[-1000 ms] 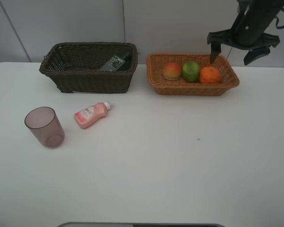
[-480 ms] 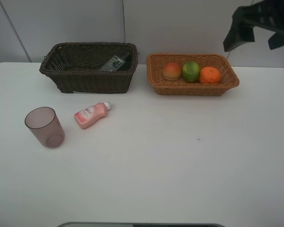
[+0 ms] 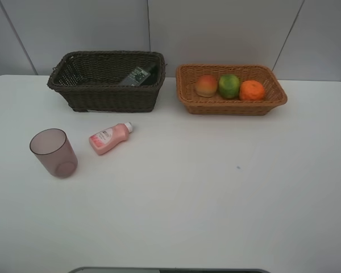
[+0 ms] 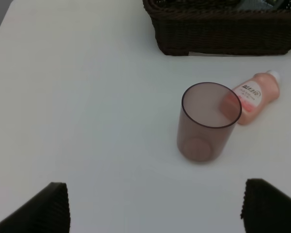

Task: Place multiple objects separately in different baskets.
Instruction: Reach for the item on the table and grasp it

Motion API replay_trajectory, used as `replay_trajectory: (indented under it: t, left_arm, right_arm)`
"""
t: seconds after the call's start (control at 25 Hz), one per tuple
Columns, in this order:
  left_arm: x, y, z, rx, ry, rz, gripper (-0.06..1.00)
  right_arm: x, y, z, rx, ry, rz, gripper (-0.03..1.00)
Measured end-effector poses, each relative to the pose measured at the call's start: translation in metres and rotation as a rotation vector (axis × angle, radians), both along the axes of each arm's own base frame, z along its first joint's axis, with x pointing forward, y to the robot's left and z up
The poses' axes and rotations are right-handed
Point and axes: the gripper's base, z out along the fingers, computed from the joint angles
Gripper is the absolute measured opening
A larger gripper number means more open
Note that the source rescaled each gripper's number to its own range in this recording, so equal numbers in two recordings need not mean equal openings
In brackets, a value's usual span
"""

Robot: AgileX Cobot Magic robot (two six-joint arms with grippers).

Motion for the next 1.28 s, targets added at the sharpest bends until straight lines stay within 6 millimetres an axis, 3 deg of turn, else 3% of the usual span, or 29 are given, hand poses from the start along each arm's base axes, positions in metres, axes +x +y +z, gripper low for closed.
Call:
replay_trajectory:
  t: [0.32, 0.52, 0.92, 1.12, 1.28]
  left_arm:
    - [0.000, 0.000, 0.000, 0.000, 0.000, 0.000, 0.92]
    - [0.000, 0.000, 0.000, 0.000, 0.000, 0.000, 0.92]
    - [0.000, 0.000, 0.000, 0.000, 0.000, 0.000, 0.92]
    - [0.000, 0.000, 0.000, 0.000, 0.000, 0.000, 0.92]
    - [0.000, 0.000, 0.000, 0.000, 0.000, 0.000, 0.92]
  right_arm:
    - [-0.060, -0.021, 0.001, 0.073, -0.143, 0.083, 1.00]
    - [-0.079, -0.027, -0.022, 0.124, -0.214, 0.101, 1.00]
    - [-0.079, -0.028, -0.068, 0.086, -0.269, 0.141, 1.00]
    - [-0.080, -0.027, -0.071, 0.077, -0.267, 0.097, 1.00]
    - [-0.081, -0.026, -0.071, 0.057, -0.275, -0.050, 1.00]
